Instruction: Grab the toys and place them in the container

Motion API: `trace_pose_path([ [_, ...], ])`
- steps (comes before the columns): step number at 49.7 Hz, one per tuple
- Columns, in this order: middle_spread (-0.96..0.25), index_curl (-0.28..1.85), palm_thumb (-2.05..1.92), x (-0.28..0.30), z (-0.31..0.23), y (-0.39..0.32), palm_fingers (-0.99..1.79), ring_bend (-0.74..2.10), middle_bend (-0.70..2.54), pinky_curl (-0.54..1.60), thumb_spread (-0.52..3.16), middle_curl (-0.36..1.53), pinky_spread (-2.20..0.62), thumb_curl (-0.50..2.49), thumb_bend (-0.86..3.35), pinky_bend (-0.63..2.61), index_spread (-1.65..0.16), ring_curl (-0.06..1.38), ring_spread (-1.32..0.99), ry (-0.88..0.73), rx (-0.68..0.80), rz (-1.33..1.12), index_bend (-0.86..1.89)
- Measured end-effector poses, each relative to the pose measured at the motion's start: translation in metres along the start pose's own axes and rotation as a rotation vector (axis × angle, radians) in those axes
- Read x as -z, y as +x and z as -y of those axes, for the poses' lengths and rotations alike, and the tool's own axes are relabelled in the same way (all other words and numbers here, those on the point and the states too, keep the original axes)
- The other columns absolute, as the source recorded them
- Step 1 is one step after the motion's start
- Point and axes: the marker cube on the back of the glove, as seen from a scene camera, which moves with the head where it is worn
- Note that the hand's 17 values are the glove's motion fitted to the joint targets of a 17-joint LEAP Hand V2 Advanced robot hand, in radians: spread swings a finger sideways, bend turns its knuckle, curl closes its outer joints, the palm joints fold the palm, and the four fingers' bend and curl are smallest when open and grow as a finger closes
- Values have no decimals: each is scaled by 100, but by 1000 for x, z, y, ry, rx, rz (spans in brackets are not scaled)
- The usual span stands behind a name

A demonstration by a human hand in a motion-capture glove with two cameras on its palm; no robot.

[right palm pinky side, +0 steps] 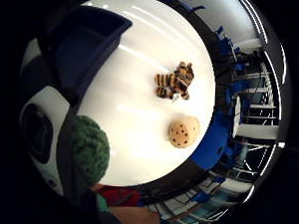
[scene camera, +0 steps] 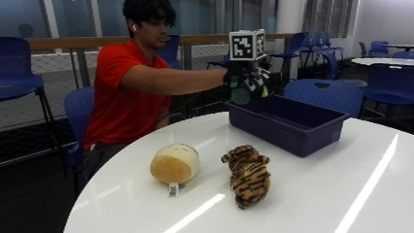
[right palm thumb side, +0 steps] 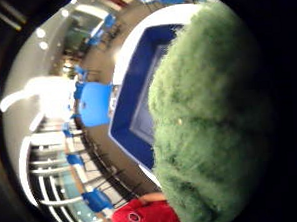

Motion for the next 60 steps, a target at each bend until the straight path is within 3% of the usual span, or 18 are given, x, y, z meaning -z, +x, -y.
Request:
trace_pose_path([
  [4,-44,77,68,3,13,-17,105,113,55,48,54,42,-44,85,19,105,-49,51,-45,-4,218,-73,39],
  [9,-44,82,67,8,35,-66,103,113,53,49,52,44,-44,88,18,106,-49,52,-45,2,72,9,39],
  [13,-44,86,67,4,47,-87,101,112,52,49,50,45,-44,90,17,106,-50,53,-46,14,45,-29,38],
  [19,-44,91,66,-7,52,-104,99,112,51,50,49,47,-44,94,16,107,-50,54,-46,7,104,-54,37],
  [24,-43,96,64,-20,50,-101,87,110,42,51,50,46,-44,96,14,107,-51,54,-47,-108,122,-80,38],
  [26,-39,97,59,-25,47,-94,56,105,26,52,56,42,-44,94,10,109,-51,54,-46,-161,206,-117,33],
  [28,-30,95,46,-27,42,-93,6,89,13,54,73,39,-37,90,4,111,-49,53,-37,-201,264,-86,31],
  [31,-20,85,23,-26,38,-91,-44,51,17,55,86,39,-21,79,-10,115,-48,43,-22,-205,222,-8,13],
  [37,-10,67,3,-23,29,-65,-39,22,11,45,100,33,-6,66,-8,108,-44,28,-8,-170,175,-7,7],
  [42,-7,59,-5,-19,17,-35,-34,15,9,43,105,30,2,58,-7,105,-41,24,-2,-157,144,23,9],
  [47,-5,53,-7,-19,4,19,-32,14,9,41,107,27,6,52,-7,103,-39,22,2,-114,221,-143,11],
  [52,-5,50,-12,-14,-9,43,-31,13,10,39,103,26,9,45,-10,99,-39,21,3,-102,34,8,14],
  [60,-5,45,-13,-18,-34,104,-30,12,10,37,97,23,12,37,-11,94,-38,18,4,-118,-55,10,15],
])
